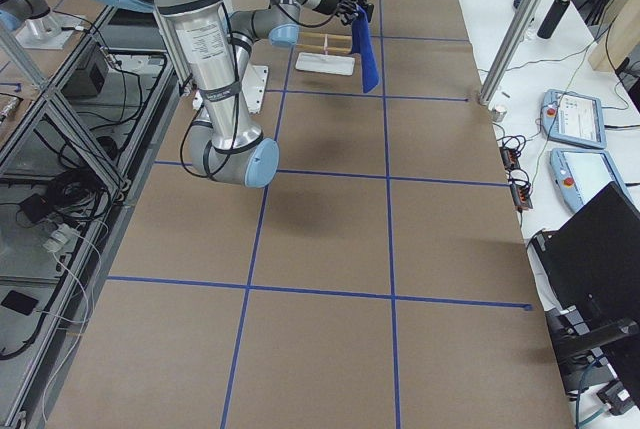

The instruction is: Hang towel on rack

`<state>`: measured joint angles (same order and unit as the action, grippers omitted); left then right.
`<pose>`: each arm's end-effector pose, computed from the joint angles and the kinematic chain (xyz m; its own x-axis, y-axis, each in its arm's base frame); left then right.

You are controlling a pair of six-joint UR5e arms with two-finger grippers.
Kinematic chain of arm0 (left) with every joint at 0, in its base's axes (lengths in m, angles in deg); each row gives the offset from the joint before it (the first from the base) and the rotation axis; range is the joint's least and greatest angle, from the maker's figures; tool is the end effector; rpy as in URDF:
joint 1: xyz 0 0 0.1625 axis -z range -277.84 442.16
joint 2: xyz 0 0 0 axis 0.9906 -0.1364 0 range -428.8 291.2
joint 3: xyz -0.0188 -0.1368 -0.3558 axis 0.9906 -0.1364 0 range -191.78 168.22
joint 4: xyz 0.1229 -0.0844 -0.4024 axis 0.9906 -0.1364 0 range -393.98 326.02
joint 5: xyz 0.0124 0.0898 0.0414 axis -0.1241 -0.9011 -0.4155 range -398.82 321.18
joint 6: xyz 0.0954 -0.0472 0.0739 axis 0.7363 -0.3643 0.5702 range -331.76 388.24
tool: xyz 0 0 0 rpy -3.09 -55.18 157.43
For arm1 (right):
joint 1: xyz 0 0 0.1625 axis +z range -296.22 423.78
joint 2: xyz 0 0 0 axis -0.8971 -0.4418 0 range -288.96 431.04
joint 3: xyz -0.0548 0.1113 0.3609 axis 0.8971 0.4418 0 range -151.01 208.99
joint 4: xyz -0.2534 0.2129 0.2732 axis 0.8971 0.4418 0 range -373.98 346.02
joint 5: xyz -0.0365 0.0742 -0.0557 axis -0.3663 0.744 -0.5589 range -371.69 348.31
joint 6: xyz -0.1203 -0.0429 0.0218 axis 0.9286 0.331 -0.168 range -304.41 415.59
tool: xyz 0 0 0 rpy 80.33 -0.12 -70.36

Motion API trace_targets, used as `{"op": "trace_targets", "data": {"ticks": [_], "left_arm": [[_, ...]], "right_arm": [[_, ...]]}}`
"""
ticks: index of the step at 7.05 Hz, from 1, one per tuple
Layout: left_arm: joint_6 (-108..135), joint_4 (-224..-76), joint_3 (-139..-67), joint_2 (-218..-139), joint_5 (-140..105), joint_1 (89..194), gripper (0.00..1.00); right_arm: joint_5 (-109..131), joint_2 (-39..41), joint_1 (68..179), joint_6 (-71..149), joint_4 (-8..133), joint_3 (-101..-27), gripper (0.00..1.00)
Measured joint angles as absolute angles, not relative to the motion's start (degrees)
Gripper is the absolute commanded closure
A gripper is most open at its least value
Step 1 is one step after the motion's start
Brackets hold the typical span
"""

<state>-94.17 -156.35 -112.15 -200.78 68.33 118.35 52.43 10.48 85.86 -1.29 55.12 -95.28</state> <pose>0.4578 -0.4528 0.0353 -0.1128 -0.5521 -0.8261 0.3159 0.7684 -0.5566 -0.3862 -0.3614 0.0408 0.4777 -0.3369 0.8114 -0.5730 0.5807 0.5784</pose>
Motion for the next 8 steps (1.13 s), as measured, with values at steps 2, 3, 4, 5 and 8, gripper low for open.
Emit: {"op": "trace_targets", "data": {"ticks": [2,3,4,5,8], "left_arm": [[-93.36,-156.17,-112.15,-200.64,66.08,118.77,1.0],[-92.82,-156.03,-112.13,-200.56,65.41,119.38,1.0],[-91.42,-155.93,-112.09,-200.24,65.27,120.35,1.0],[-89.02,-155.94,-112.13,-199.43,65.44,121.29,1.0],[-77.81,-155.99,-115.33,-194.13,70.55,122.65,1.0]], "right_arm": [[52.98,10.02,85.04,-6.2,55.2,-95.73,0.0],[54.51,9.57,84.87,-7.53,55.25,-95.78,0.0],[57.62,8.28,85.09,-8.01,55.29,-95.8,0.0],[61.01,6.78,86.27,-8.16,56.31,-95.8,0.0],[83.11,5.51,102.12,-4.49,70.56,-93.71,0.0]]}}
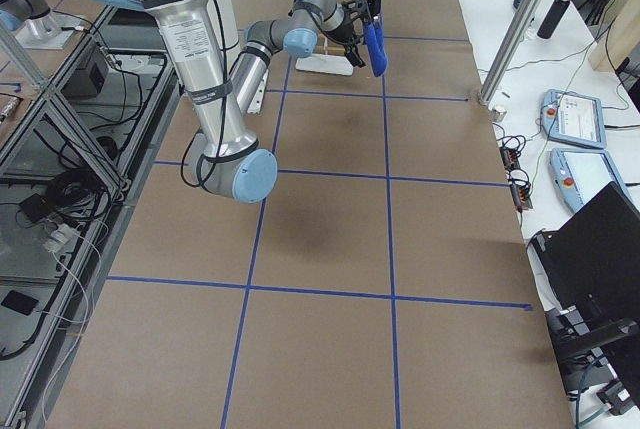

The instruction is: Hang towel on rack

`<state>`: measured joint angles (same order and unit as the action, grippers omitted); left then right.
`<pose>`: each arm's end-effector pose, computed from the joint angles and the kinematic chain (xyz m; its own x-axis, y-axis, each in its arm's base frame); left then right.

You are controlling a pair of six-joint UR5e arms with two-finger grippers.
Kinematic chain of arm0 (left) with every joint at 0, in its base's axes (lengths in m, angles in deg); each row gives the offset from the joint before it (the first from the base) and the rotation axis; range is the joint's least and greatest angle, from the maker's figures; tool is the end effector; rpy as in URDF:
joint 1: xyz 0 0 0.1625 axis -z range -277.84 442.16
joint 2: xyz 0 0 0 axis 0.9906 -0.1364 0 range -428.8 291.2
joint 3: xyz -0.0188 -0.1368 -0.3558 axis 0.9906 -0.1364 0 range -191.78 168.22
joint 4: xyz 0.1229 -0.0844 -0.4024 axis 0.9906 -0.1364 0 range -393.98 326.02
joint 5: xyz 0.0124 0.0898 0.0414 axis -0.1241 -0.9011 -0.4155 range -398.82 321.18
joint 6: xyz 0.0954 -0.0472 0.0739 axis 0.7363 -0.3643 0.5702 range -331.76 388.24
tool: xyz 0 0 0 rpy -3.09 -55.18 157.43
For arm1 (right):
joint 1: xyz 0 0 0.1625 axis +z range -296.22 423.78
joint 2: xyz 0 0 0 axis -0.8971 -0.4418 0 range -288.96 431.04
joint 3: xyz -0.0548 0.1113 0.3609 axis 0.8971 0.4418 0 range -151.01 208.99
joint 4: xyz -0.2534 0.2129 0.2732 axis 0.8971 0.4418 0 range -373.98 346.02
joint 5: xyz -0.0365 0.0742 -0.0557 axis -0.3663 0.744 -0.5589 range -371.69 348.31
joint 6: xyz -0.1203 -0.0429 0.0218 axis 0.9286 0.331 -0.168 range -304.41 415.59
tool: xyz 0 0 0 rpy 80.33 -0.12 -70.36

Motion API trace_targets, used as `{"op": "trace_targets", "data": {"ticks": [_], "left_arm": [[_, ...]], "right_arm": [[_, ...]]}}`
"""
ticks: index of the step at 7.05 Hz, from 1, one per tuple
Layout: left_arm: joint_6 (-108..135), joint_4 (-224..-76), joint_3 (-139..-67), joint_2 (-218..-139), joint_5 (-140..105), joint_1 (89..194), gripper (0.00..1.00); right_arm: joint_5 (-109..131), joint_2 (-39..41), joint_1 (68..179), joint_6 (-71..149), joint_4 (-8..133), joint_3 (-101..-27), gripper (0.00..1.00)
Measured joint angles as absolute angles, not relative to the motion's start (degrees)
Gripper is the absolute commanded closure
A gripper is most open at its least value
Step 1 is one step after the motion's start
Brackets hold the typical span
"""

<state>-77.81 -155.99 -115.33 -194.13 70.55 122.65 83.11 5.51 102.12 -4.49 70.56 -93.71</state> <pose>0.4170 -0.4748 0.0874 0.0151 -0.3559 -0.9344 0.3825 0.8655 -0.3234 -0.3475 -0.4308 0.1378 0.5918 -0.1659 0.7889 -0.3053 0.8596 0.4098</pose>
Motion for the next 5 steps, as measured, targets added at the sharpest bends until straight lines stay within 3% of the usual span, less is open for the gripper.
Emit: {"op": "trace_targets", "data": {"ticks": [5], "left_arm": [[-40.96,-155.97,-121.42,-181.24,82.65,123.88,1.0]], "right_arm": [[105.44,2.71,126.54,34.61,75.24,-73.16,0.0]]}}
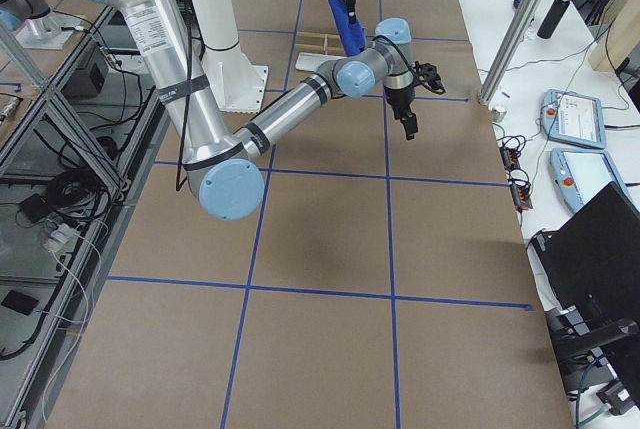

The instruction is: Hang towel on rack

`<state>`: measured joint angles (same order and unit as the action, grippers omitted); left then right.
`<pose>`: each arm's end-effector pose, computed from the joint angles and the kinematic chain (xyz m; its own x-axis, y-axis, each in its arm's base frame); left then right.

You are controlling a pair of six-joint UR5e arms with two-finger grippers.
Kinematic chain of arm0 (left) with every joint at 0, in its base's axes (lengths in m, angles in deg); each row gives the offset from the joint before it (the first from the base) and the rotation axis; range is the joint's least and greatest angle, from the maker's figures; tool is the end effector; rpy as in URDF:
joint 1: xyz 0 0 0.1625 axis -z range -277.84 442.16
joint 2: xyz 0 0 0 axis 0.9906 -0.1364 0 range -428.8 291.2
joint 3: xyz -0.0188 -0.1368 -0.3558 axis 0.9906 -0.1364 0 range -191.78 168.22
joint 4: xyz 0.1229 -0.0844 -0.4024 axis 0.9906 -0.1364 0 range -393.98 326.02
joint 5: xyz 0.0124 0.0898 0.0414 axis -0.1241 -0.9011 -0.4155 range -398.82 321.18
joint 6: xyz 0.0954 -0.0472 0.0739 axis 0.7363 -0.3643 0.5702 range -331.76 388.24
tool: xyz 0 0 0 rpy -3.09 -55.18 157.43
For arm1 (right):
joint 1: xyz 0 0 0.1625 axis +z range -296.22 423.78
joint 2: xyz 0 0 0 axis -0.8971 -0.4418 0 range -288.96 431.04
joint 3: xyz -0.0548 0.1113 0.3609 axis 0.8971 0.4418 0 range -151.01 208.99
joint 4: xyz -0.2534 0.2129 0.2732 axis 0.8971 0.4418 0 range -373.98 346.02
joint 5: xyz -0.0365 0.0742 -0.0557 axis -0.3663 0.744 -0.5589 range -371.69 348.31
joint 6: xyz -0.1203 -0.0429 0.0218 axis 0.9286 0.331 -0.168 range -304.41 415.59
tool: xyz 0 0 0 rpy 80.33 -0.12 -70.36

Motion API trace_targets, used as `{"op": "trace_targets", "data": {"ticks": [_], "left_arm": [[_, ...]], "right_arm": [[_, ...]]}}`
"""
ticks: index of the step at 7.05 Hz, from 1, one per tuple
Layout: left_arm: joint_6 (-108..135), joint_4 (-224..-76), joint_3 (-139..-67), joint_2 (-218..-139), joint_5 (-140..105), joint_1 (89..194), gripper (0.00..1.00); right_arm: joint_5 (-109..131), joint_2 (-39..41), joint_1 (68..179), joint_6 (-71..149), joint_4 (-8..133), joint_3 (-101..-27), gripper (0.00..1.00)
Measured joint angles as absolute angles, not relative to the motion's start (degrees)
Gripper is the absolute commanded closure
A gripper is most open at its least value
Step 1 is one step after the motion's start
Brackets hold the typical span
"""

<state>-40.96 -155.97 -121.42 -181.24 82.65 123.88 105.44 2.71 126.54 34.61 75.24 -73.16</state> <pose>0.3907 -0.4364 0.1763 0.2599 0.1741 -0.9498 0.1075 0.9723 0.2076 -0.2213 -0.5917 0.3284 0.7630 -0.3335 0.5537 0.1111 0.9115 0.3960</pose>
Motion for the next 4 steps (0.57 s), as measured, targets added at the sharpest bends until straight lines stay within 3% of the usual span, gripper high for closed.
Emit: {"op": "trace_targets", "data": {"ticks": [3,4], "left_arm": [[-22.02,-155.89,-120.9,-175.95,85.16,124.04,1.0],[-20.69,-155.89,-120.73,-175.53,85.24,124.06,0.57]], "right_arm": [[112.3,0.37,137.1,53.62,75.38,-64.11,0.0],[113.27,-0.06,139.0,55.2,75.35,-62.79,0.0]]}}
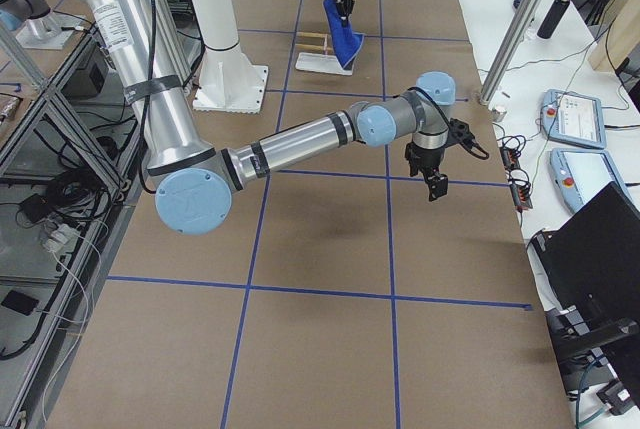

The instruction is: Hang towel on rack

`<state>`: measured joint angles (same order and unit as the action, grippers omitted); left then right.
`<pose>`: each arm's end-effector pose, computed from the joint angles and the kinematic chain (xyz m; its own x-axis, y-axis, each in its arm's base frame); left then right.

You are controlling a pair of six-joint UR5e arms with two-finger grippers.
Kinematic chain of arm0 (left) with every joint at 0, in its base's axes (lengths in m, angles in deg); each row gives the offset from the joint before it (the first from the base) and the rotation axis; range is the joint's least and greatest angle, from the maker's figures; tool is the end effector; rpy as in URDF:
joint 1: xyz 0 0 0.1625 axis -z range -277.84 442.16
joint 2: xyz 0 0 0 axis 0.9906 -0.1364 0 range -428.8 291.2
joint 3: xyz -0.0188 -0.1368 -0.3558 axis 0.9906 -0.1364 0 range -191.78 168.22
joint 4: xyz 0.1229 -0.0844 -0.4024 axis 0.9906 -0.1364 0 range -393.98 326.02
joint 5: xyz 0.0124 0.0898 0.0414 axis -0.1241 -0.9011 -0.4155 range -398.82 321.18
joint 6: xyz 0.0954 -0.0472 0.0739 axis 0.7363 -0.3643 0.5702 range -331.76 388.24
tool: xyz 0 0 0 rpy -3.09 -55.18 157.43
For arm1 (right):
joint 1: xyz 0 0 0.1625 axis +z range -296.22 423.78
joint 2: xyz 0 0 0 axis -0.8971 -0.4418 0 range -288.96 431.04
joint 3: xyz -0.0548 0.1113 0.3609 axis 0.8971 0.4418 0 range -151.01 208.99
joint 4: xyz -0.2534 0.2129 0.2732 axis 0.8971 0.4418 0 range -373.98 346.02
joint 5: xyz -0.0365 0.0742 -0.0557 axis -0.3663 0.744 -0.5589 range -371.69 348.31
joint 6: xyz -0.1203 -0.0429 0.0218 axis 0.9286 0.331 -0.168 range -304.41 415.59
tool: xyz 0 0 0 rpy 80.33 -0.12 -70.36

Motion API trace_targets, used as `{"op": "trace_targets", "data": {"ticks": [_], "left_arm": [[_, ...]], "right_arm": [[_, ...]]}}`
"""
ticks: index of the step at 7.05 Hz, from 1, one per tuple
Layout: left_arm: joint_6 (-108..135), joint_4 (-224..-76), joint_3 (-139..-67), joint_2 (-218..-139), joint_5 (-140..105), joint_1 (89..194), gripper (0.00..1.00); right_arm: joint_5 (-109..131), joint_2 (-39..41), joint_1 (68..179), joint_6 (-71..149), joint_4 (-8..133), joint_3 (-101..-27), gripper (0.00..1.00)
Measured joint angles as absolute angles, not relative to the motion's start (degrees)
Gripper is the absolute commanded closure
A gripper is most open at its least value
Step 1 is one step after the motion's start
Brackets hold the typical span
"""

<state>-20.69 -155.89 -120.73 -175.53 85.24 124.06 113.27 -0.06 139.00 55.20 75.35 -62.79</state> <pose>0.3900 -0.4315 0.2387 0.3241 0.4404 -0.8372 -0.0599 0.8928 0.4465 -0.1055 -0.6308 0.4420 0.7408 -0.4049 0.5361 0.2327 0.9032 0.3606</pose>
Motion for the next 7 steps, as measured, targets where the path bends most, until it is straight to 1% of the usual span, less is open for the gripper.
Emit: {"op": "trace_targets", "data": {"ticks": [1,2,5,7], "left_arm": [[-20.23,-155.9,-120.41,-175.38,85.1,124.07,0.08],[-20.04,-155.96,-119.85,-175.37,84.79,124.03,0.02],[-18.51,-155.9,-117.08,-175.58,82.46,125.47,0.02],[-9.29,-152.34,-113.21,-176.07,82.21,130.9,0.02]], "right_arm": [[113.67,-0.32,139.8,55.8,75.33,-62.24,0.0],[113.92,-0.61,140.26,56.06,75.32,-61.96,0.0],[114.36,-3.01,141.97,55.73,75.51,-61.8,0.0],[115.76,-6.63,144.95,55.48,75.38,-61.75,0.0]]}}
